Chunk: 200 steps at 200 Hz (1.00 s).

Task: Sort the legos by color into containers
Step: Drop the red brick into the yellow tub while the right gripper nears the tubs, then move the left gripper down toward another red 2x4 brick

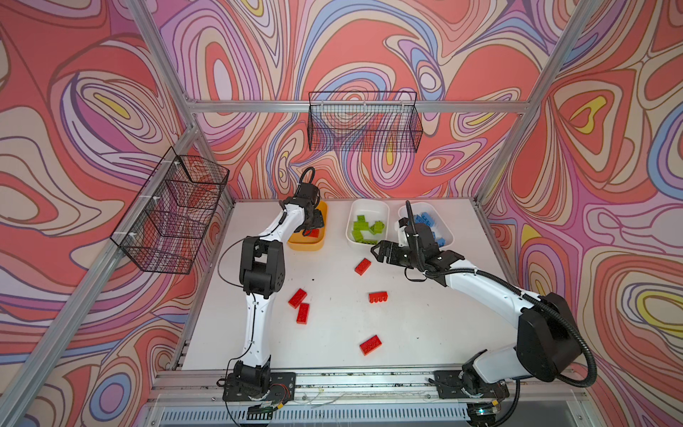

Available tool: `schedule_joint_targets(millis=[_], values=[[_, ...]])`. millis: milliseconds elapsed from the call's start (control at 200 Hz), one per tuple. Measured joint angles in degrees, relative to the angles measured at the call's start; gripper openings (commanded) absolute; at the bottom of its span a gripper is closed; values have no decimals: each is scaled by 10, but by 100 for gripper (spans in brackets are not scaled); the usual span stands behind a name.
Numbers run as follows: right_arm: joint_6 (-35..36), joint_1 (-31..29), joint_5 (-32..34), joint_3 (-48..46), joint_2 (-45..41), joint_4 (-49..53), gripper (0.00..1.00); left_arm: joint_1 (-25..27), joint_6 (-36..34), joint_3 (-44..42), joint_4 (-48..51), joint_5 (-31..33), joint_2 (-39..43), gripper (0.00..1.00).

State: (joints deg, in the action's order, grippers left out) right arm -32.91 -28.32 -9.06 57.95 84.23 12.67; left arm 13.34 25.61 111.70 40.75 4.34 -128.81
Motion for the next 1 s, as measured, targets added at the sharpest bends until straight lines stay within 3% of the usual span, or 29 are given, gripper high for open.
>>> schedule_joint_targets(millis=[205, 476, 761, 1002], values=[[5, 0, 34, -27, -63, 28, 98, 39, 1, -153, -22, 2, 128, 76], [2, 0, 69, -87, -188, 83, 98, 182, -36, -301, -93, 10, 291, 76], [-12, 0, 92, -132, -307, 135, 98, 272, -73, -342, -142, 20, 245, 75], [-20, 0, 108, -148, -362, 174, 98, 290, -87, -341, -177, 19, 179, 74]])
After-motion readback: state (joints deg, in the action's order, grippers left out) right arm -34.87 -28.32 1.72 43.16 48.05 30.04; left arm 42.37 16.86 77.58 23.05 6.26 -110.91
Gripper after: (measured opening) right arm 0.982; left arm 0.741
